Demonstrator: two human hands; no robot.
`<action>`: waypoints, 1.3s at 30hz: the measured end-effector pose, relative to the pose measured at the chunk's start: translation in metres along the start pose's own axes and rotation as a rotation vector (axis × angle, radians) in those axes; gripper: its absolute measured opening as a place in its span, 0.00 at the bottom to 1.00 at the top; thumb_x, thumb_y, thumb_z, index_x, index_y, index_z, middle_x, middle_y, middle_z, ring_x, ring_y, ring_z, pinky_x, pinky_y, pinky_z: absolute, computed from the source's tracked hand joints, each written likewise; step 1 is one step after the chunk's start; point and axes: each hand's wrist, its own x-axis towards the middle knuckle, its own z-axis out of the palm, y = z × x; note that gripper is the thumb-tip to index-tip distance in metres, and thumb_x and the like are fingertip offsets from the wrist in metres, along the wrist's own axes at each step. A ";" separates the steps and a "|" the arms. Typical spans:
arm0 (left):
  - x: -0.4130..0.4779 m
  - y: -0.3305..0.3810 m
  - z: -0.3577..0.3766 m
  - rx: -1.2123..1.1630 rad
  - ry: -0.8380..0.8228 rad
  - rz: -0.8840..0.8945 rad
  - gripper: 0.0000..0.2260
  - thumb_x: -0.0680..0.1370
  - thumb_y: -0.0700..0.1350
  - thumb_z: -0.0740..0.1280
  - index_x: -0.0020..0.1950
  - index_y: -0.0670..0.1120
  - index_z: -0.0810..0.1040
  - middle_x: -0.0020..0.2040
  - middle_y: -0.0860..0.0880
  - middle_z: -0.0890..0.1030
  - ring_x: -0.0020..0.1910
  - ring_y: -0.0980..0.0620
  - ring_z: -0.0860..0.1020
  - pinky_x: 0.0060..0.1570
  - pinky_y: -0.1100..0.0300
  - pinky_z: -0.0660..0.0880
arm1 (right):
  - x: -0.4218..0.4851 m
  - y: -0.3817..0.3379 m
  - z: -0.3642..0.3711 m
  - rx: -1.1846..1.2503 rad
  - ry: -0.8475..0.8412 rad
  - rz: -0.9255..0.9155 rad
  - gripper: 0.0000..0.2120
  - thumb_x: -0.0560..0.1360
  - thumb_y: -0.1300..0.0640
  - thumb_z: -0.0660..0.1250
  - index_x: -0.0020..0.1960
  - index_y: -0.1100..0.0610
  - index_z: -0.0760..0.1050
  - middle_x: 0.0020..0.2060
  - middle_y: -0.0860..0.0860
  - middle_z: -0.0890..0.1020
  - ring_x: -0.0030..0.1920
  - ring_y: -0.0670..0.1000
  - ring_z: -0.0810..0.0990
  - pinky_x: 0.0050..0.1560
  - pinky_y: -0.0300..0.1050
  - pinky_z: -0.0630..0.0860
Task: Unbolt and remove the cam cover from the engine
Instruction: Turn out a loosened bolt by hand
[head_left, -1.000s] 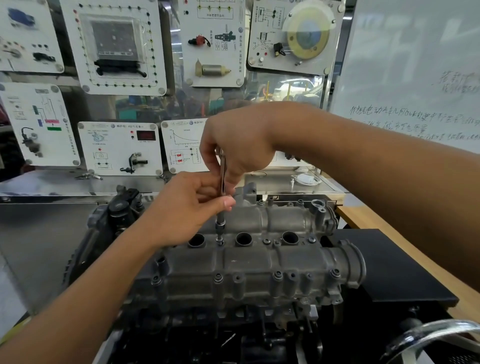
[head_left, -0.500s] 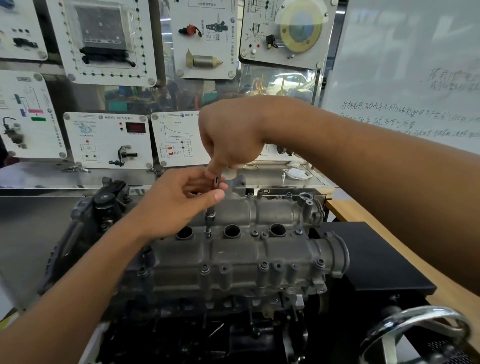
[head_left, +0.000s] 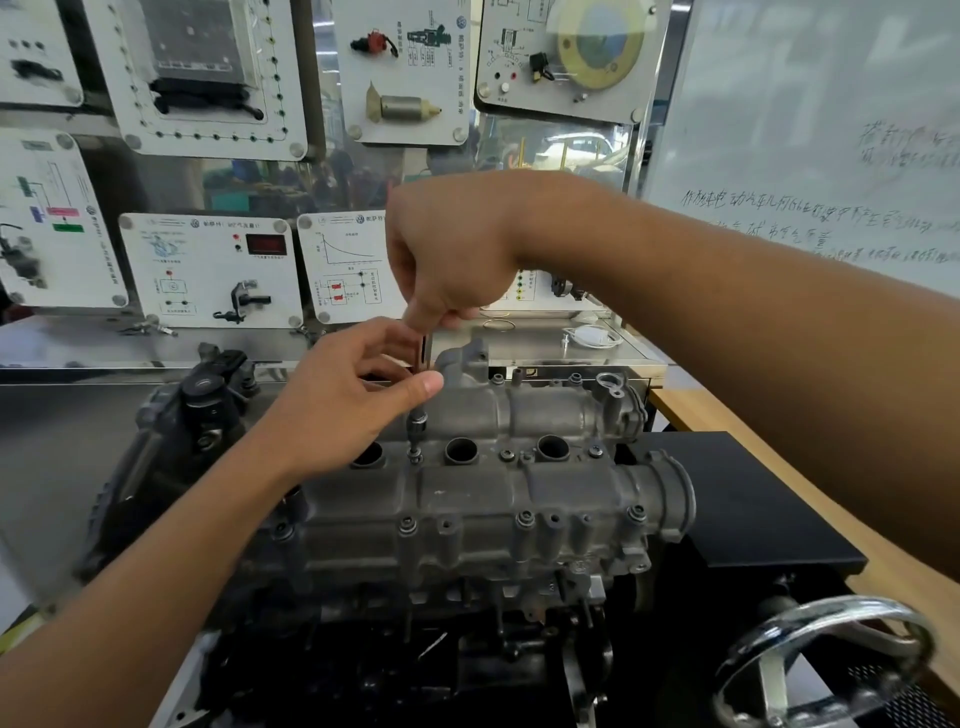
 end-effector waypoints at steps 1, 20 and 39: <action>-0.001 0.001 -0.002 -0.011 -0.073 0.017 0.11 0.75 0.50 0.73 0.56 0.59 0.79 0.51 0.62 0.85 0.50 0.62 0.83 0.55 0.64 0.77 | -0.001 0.000 -0.002 0.010 0.001 -0.017 0.06 0.73 0.52 0.74 0.44 0.55 0.83 0.33 0.48 0.84 0.36 0.49 0.80 0.41 0.41 0.77; 0.028 0.024 0.046 -0.111 -0.039 0.071 0.07 0.74 0.42 0.76 0.45 0.53 0.83 0.40 0.54 0.86 0.41 0.54 0.86 0.49 0.53 0.84 | -0.038 0.043 0.009 0.275 0.195 0.020 0.15 0.71 0.48 0.76 0.54 0.49 0.78 0.48 0.47 0.83 0.46 0.46 0.81 0.50 0.44 0.78; 0.020 0.009 0.072 -0.183 -0.072 0.094 0.08 0.75 0.39 0.74 0.48 0.52 0.83 0.41 0.52 0.86 0.40 0.53 0.86 0.47 0.59 0.83 | -0.033 0.069 0.042 0.426 0.183 0.019 0.06 0.73 0.57 0.74 0.50 0.51 0.82 0.43 0.49 0.84 0.35 0.41 0.78 0.42 0.38 0.76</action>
